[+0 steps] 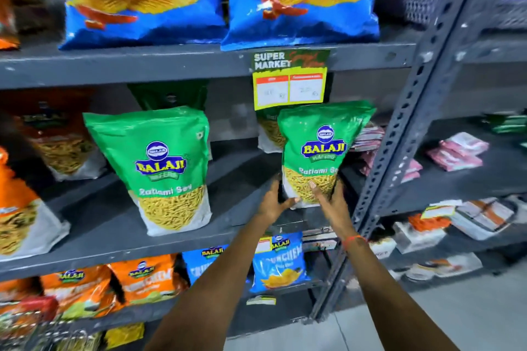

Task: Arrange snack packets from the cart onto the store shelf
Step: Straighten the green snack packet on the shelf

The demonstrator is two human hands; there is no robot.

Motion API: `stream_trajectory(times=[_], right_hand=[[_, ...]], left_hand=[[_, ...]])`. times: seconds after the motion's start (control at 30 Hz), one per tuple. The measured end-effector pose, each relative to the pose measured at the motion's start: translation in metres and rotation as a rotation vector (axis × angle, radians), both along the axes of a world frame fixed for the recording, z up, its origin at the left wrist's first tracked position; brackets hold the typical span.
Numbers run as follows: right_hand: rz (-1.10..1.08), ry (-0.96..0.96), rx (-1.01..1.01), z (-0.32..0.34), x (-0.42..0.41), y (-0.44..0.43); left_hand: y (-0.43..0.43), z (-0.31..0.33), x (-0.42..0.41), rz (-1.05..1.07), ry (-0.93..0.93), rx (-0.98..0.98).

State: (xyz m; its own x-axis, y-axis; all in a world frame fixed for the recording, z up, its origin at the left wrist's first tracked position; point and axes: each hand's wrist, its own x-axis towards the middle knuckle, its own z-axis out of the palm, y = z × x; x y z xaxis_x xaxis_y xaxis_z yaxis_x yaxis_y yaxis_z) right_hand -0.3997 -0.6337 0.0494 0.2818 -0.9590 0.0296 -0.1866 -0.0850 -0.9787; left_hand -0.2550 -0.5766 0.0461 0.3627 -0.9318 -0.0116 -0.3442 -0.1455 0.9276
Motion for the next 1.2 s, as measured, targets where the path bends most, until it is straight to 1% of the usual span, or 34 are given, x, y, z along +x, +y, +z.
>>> stream_trajectory(times=[0.1,0.23,0.33,0.4,0.47,0.57,0.63,0.7,0.83,0.93,1.0,1.1,1.2], right_hand=[[0.033,-0.042,-0.002,0.002,0.002,0.003],[0.056,-0.043,-0.03,-0.001,0.006,0.013],[0.068,-0.076,-0.03,-0.002,0.002,0.015],[0.083,-0.117,-0.003,0.003,-0.002,0.016],[0.032,-0.172,-0.009,0.011,-0.002,0.013],[-0.153,-0.255,-0.061,0.03,0.006,0.004],[-0.251,-0.298,-0.108,0.039,0.012,-0.007],[-0.307,-0.303,-0.149,0.042,0.017,-0.018],[-0.349,-0.361,-0.146,0.044,0.022,-0.03],[-0.394,-0.447,-0.099,0.053,0.017,-0.034],[-0.359,-0.468,-0.089,0.056,0.013,-0.039],[-0.258,-0.429,-0.142,0.06,0.02,-0.033],[-0.283,-0.428,-0.185,0.058,0.027,-0.023]], left_hand=[[0.002,-0.009,0.005,0.02,0.035,-0.003],[0.009,-0.017,0.012,0.039,0.028,0.002],[0.011,-0.016,0.013,0.009,0.04,-0.008],[0.011,-0.012,0.014,-0.005,0.086,-0.023],[0.014,0.001,0.012,0.012,0.174,-0.124],[0.015,0.03,0.008,0.158,0.377,-0.372],[0.011,0.047,0.009,0.248,0.469,-0.477],[0.006,0.057,0.012,0.285,0.457,-0.518],[0.005,0.062,0.017,0.319,0.381,-0.542],[0.007,0.06,0.024,0.359,0.42,-0.524],[0.01,0.059,0.029,0.355,0.429,-0.511],[0.012,0.062,0.031,0.316,0.398,-0.499],[0.012,0.065,0.025,0.33,0.424,-0.493]])
